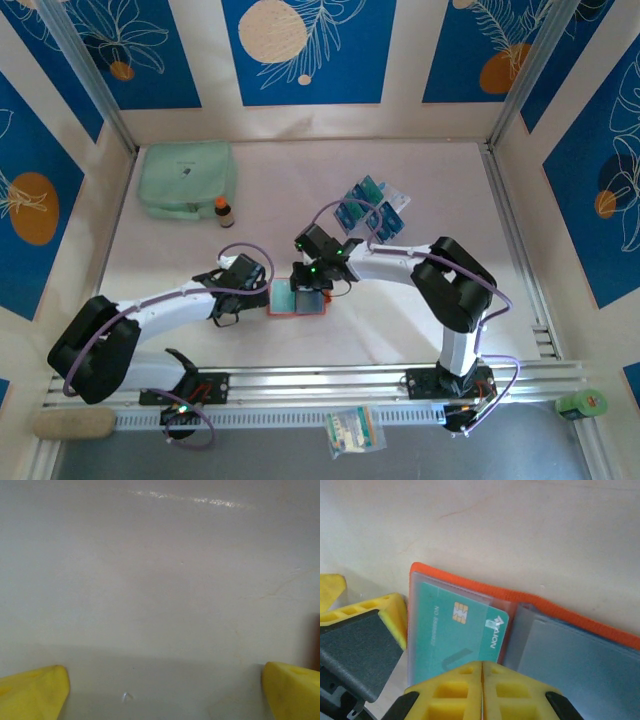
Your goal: Put the credit cards into the card holder
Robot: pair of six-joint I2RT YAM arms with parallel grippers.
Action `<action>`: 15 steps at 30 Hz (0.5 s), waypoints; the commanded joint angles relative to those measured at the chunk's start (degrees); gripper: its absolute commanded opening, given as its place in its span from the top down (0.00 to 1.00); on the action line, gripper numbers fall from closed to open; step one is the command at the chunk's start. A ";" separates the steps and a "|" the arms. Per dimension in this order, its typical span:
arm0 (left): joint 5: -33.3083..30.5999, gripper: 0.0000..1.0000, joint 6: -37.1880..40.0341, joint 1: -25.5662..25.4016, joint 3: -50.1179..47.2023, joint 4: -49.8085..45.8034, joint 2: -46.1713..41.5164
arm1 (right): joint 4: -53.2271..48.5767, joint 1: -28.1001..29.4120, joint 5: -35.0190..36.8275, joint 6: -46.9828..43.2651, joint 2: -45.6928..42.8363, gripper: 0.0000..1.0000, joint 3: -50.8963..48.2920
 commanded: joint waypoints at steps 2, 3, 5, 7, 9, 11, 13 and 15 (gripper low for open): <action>2.78 0.00 0.82 0.55 -1.28 2.96 1.44 | -1.39 -0.19 0.24 -0.75 0.31 0.91 -0.34; 2.75 0.00 0.83 0.56 -1.34 2.94 1.48 | -1.38 -0.23 0.16 -0.75 0.53 0.91 -0.25; 2.79 0.00 0.82 0.52 -1.34 3.00 1.53 | -1.22 -0.19 -0.07 -0.76 1.06 0.91 0.01; 2.76 0.00 0.83 0.56 -1.34 3.05 1.57 | -1.11 -0.20 -0.41 -0.69 1.59 0.91 0.31; 2.75 0.00 0.91 0.56 -1.35 3.01 1.62 | -1.03 -0.10 -0.68 -0.61 2.12 0.91 0.62; 2.79 0.00 0.92 0.55 -1.34 3.10 1.62 | -0.89 -0.02 -0.94 -0.49 2.60 0.92 0.97; 2.75 0.00 0.92 0.61 -1.39 3.14 1.64 | -0.78 0.07 -1.22 -0.43 3.00 0.92 1.24; 2.75 0.00 0.92 0.56 -1.43 3.27 1.69 | -0.76 0.24 -1.42 -0.36 3.38 0.91 1.48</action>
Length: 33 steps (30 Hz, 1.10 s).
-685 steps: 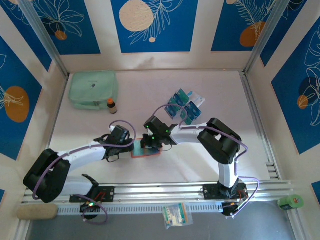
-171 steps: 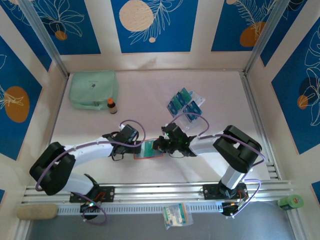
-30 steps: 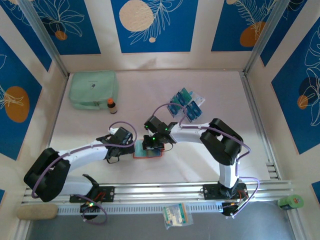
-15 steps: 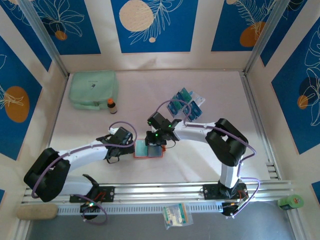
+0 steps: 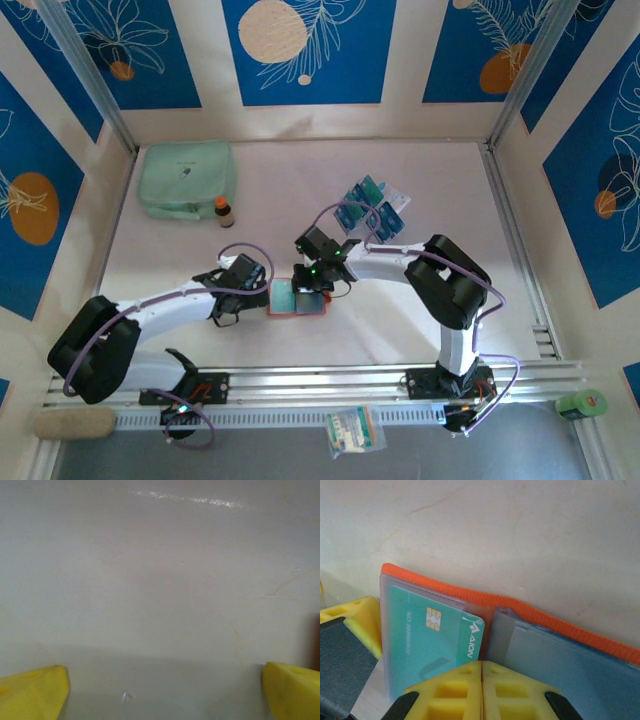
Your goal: Put the credit cards into the card holder
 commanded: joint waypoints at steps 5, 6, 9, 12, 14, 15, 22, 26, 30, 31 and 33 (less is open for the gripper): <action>2.84 0.00 0.90 0.54 -1.43 3.31 1.82 | -0.56 0.62 -1.69 -0.25 1.81 0.91 1.97; 2.84 0.00 0.90 0.56 -1.45 3.25 1.78 | -0.48 0.64 -1.82 -0.17 1.87 0.91 2.06; 2.84 0.00 0.90 0.59 -1.43 3.39 1.93 | -0.30 0.77 -2.04 -0.02 2.12 0.92 2.23; 2.93 0.00 0.90 0.57 -1.48 3.49 1.90 | -0.04 0.83 -2.38 0.25 2.28 0.92 2.41; 2.93 0.00 0.90 0.56 -1.53 3.48 1.95 | 0.05 0.98 -2.68 0.33 2.39 0.92 2.50; 2.93 0.00 0.90 0.56 -1.52 3.51 1.95 | 0.05 1.00 -2.82 0.35 2.33 0.92 2.58; 3.01 0.00 0.85 0.61 -1.52 3.63 1.92 | 1.41 1.48 -4.90 0.98 3.18 0.92 3.10; 3.01 0.00 0.90 0.57 -1.51 3.34 1.50 | 1.38 1.44 -5.48 1.04 2.71 0.92 3.07; 3.10 0.00 0.89 0.57 -1.52 3.31 0.90 | 0.68 0.62 -4.74 0.43 -0.52 0.92 1.99; 3.10 0.00 0.89 0.57 -1.44 3.30 0.73 | 0.42 0.27 -4.49 0.30 -1.65 0.92 1.65; 3.10 0.00 0.90 0.52 -1.31 3.05 0.40 | -0.26 -0.34 -3.88 -0.14 -3.71 0.91 0.82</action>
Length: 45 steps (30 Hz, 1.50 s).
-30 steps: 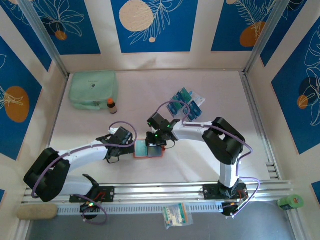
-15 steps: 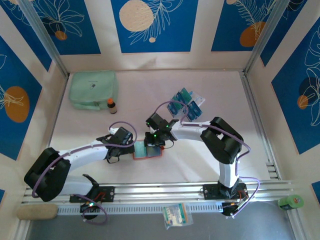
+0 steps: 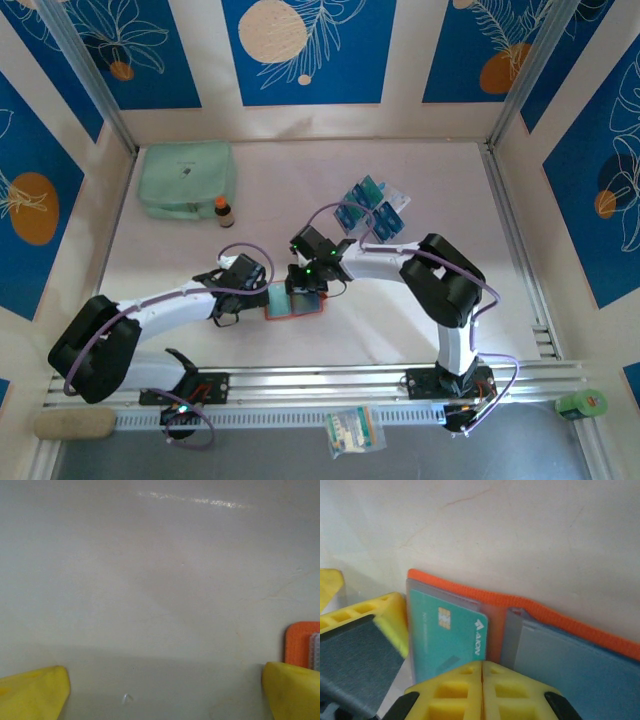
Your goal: Put the credit cards into the card holder
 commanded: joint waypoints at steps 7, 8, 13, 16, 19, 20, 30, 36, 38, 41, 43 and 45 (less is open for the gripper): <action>2.95 0.00 0.98 0.56 -0.41 1.43 -1.65 | -6.43 -2.74 4.50 -3.06 -12.91 0.81 -4.39; 2.87 0.00 0.98 0.56 -0.34 1.15 -2.01 | -7.41 -2.99 5.67 -3.44 -13.96 0.78 -4.99; 2.11 0.00 0.82 0.56 0.21 -0.41 -4.00 | -11.38 -3.98 10.61 -5.55 -17.34 0.62 -7.40; 1.00 0.00 0.55 0.56 0.66 -1.80 -5.81 | -12.40 -4.25 11.89 -6.44 -17.56 0.57 -8.30; -0.44 0.00 0.41 0.65 1.29 -3.31 -7.99 | -12.28 -4.12 11.90 -6.66 -16.96 0.55 -8.72; -0.98 0.00 0.37 0.65 1.53 -3.84 -8.73 | -12.02 -4.03 11.81 -6.64 -16.69 0.53 -8.95; -2.25 0.00 1.89 1.36 4.43 -6.25 -12.56 | -10.52 -3.70 11.73 -6.38 -13.08 0.53 -8.74; 0.27 0.00 3.77 1.36 6.86 -5.49 -10.84 | -10.08 -3.63 11.45 -6.64 -11.30 0.54 -7.84; 1.33 0.00 4.22 1.40 7.65 -5.11 -9.91 | -9.90 -3.69 11.34 -6.64 -10.71 0.55 -7.59; 2.70 0.00 4.54 1.37 8.53 -4.44 -8.83 | -9.89 -3.72 11.52 -6.64 -10.14 0.58 -7.47; 3.82 0.00 4.80 1.35 9.14 -4.07 -8.26 | -10.06 -3.81 11.95 -6.65 -10.16 0.63 -7.62; 5.06 0.00 5.02 1.36 9.79 -3.73 -7.52 | -10.46 -3.98 12.73 -6.47 -10.49 0.69 -8.06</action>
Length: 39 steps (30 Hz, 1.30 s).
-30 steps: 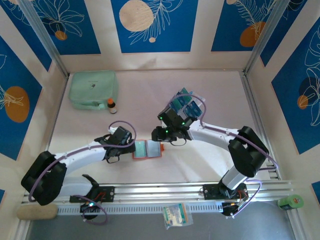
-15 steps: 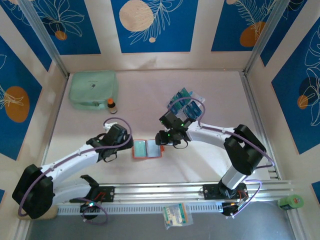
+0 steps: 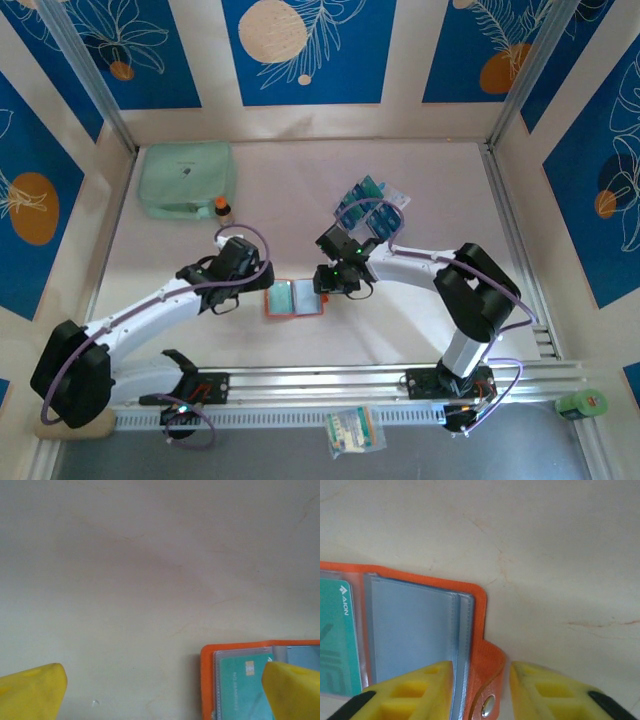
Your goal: Put the credit cards into the card holder
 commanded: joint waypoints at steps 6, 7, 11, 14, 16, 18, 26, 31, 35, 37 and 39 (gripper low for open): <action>6.32 0.00 1.71 0.40 4.00 2.45 2.79 | -1.12 -1.54 2.88 1.04 -2.59 0.94 -2.81; 6.86 0.00 1.69 0.20 4.27 2.76 3.16 | -1.05 -1.84 2.99 1.19 -3.14 0.95 -3.43; 8.16 0.00 1.49 -0.54 5.34 3.75 4.29 | -1.20 -2.85 3.34 1.98 -4.75 0.96 -5.63; 8.85 0.00 1.35 -1.05 6.01 4.33 5.05 | -1.03 -3.29 3.47 2.22 -5.64 0.95 -6.89; 9.45 0.00 1.21 -1.43 6.45 4.76 5.48 | -0.70 -3.68 2.86 1.78 -6.12 0.83 -7.23; 10.05 0.00 1.09 -1.96 6.91 4.95 5.95 | -1.01 -3.87 2.27 1.35 -7.17 0.74 -7.10; 10.76 0.00 0.23 -5.21 7.16 6.77 8.26 | -1.85 -4.14 -0.37 2.82 -11.85 0.73 -4.19; 10.81 0.00 -0.15 -6.93 5.91 7.94 9.32 | 1.73 -3.58 -3.74 5.49 -9.37 0.82 -3.37; 10.72 0.00 0.62 -7.71 5.03 8.47 10.29 | 3.34 -3.34 -4.88 5.85 -5.42 0.89 -1.90; 10.46 0.00 1.30 -8.00 4.94 8.28 10.84 | 4.07 -3.50 -5.60 5.80 -3.61 0.90 -1.35; 10.20 0.00 1.90 -8.13 4.95 8.18 11.49 | 4.67 -3.79 -6.36 5.72 -2.10 0.92 -0.93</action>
